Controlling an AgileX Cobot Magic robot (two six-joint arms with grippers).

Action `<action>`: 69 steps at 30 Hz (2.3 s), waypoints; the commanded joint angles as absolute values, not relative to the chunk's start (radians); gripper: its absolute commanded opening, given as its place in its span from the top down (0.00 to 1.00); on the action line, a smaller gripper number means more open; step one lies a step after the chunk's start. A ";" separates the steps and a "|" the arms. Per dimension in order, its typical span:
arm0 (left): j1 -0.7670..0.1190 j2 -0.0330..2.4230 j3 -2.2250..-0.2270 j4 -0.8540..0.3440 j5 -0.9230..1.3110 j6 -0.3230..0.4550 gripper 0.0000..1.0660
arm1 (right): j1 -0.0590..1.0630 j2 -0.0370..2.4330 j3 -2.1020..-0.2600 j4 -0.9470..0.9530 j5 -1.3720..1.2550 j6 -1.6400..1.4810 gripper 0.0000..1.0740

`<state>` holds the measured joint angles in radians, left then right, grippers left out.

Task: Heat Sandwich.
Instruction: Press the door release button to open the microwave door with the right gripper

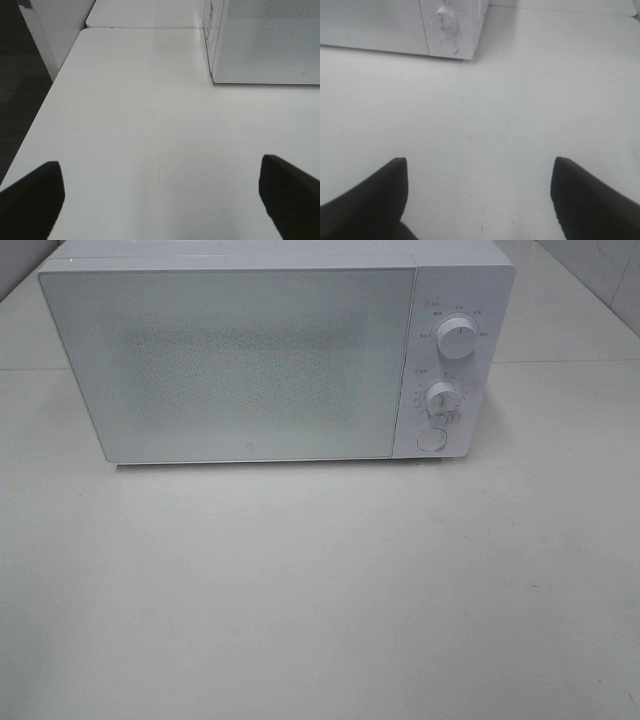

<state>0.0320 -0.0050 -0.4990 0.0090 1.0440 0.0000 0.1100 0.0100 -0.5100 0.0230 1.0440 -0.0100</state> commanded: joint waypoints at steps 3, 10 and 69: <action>0.034 -0.030 -0.496 0.011 1.035 0.000 0.06 | 0.068 -0.031 -0.505 0.000 1.040 0.008 0.29; 0.034 -0.030 -0.496 0.011 1.035 0.000 0.06 | 0.068 -0.031 -0.505 0.000 1.040 0.008 0.29; 0.034 -0.030 -0.496 0.011 1.035 0.000 0.06 | 0.068 0.642 -0.559 0.006 0.368 0.007 0.29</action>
<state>0.0320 -0.0050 -0.4990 0.0090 1.0440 0.0000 0.0760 0.6210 -0.5560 0.0070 0.4030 0.0000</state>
